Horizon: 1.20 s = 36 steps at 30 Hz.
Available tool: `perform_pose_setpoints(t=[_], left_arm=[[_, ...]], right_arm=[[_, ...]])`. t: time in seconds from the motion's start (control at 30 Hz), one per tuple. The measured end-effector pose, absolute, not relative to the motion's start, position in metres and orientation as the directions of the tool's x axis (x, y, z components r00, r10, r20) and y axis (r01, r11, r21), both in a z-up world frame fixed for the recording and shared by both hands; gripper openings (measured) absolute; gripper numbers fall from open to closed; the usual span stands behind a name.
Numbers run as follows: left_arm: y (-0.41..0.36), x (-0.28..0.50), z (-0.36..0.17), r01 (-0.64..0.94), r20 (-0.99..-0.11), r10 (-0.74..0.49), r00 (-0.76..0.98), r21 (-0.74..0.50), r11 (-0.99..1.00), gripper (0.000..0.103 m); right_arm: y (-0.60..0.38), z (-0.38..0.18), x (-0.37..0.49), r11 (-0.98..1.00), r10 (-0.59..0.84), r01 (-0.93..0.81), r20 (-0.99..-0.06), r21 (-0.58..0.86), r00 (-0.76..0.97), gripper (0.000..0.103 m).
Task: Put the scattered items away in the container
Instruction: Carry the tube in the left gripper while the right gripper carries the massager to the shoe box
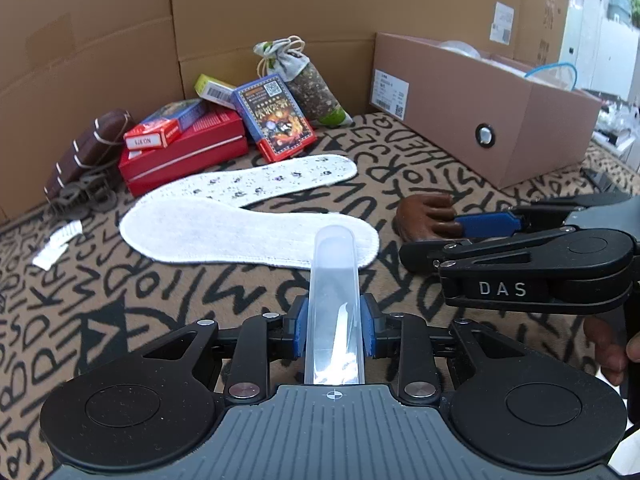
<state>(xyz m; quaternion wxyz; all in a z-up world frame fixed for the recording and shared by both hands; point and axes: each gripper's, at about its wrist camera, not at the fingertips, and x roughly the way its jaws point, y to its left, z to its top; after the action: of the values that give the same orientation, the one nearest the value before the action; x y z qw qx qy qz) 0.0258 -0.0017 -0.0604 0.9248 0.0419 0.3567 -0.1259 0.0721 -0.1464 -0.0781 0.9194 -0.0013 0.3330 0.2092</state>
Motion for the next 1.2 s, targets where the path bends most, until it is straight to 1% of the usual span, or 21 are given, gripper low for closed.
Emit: perform_pose_setpoints(t=[0.27, 0.47, 0.97, 1.2], left_arm=[[-0.006, 0.022, -0.043, 0.276, -0.64, -0.26, 0.723, -0.078, 0.958, 0.025], [-0.014, 0.024, -0.025, 0.304, -0.599, -0.298, 0.743, -0.094, 0.948, 0.025], [-0.053, 0.045, 0.037, 0.399, -0.457, -0.378, 0.805, -0.054, 0.915, 0.025], [-0.087, 0.079, 0.059, 0.476, -0.424, -0.454, 0.783, -0.061, 0.877, 0.025]], right_arm=[[-0.162, -0.064, 0.062, 0.886, 0.46, -0.397, -0.57, 0.24, 0.681, 0.06], [-0.178, -0.047, 0.058, 0.879, 0.475, -0.398, -0.519, 0.261, 0.71, 0.06], [-0.217, 0.012, 0.067, 0.911, 0.412, -0.373, -0.352, 0.175, 0.84, 0.06], [-0.248, 0.032, 0.081, 0.943, 0.333, -0.308, -0.295, 0.129, 0.896, 0.06]])
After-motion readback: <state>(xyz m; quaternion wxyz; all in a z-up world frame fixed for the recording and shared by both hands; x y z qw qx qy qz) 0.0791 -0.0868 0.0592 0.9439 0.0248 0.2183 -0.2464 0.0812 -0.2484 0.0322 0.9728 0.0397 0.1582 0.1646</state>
